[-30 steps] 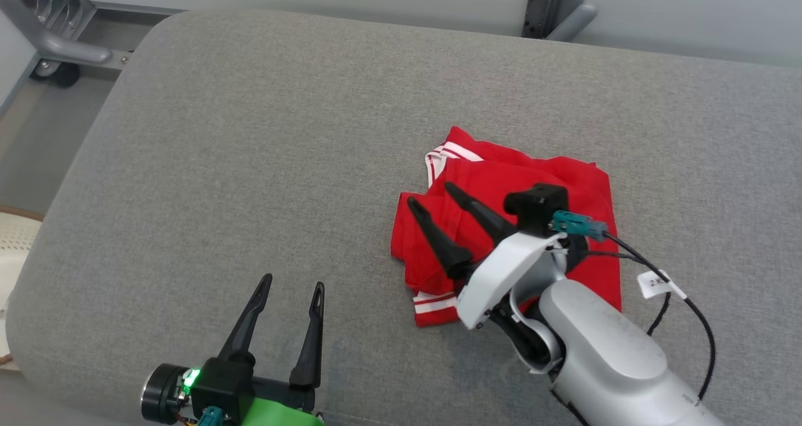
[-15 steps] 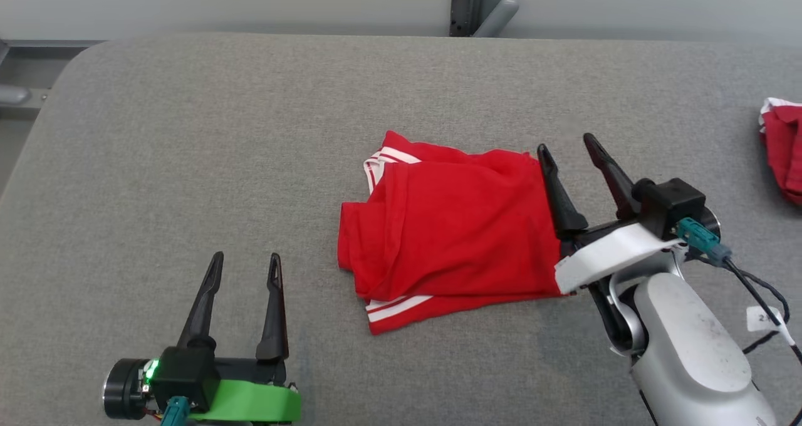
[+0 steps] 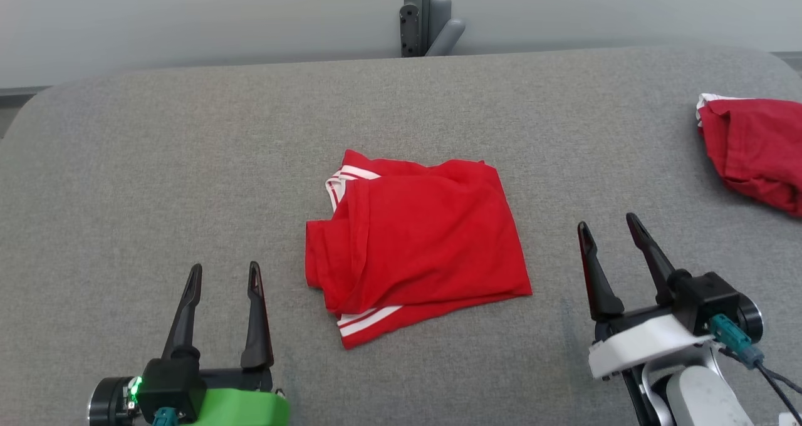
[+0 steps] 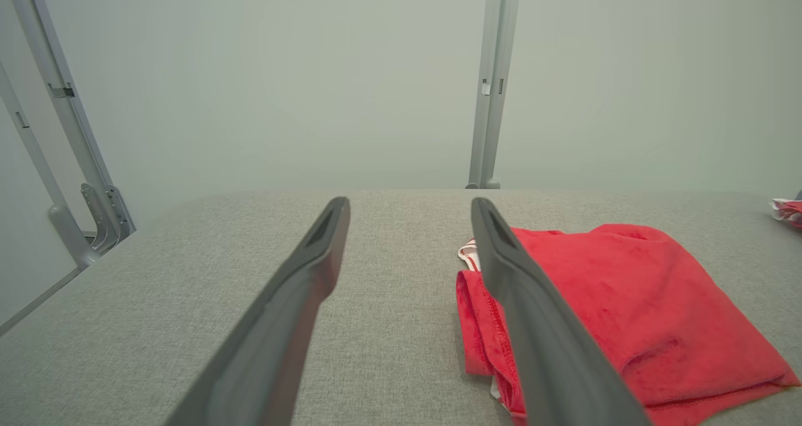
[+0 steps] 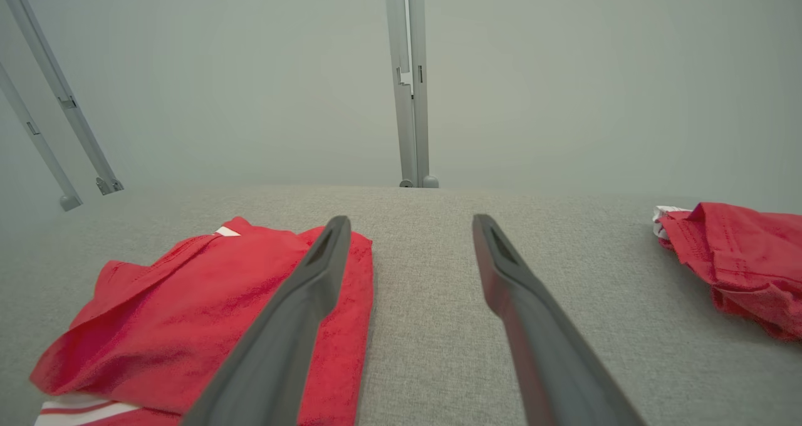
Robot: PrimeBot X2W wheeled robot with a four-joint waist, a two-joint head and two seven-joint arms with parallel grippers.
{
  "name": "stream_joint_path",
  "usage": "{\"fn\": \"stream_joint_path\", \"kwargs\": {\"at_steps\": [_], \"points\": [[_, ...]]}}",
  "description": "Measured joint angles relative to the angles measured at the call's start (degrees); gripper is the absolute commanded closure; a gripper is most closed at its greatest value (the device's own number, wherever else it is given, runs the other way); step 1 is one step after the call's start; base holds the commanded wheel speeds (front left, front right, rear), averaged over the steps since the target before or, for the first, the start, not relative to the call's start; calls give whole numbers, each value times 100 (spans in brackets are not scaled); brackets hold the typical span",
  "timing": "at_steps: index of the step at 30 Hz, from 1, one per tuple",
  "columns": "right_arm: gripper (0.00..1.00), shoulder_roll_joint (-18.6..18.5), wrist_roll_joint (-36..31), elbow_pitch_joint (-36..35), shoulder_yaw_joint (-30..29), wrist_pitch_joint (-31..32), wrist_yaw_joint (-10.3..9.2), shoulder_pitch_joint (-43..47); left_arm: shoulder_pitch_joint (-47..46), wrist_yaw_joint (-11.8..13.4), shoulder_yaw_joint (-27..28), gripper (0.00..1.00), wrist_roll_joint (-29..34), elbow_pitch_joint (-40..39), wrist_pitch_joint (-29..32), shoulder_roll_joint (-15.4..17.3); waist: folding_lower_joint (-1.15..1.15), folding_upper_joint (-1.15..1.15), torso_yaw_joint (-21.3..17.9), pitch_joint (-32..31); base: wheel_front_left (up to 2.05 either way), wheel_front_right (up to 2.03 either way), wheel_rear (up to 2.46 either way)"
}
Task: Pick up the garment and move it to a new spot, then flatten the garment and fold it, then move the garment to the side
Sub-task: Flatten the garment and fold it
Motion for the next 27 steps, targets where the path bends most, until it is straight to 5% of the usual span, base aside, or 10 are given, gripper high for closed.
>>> {"fn": "stream_joint_path", "kwargs": {"at_steps": [13,27], "points": [[0,41,-143,-341,-165,0,0,1193,586,22,223,0,140,73,0,0,0,0,-127,-680,0,0,0],[0,70,-159,-332,-78,0,0,1440,894,-108,279,0,271,151,0,-1,0,0,-204,-981,0,0,0]]}}
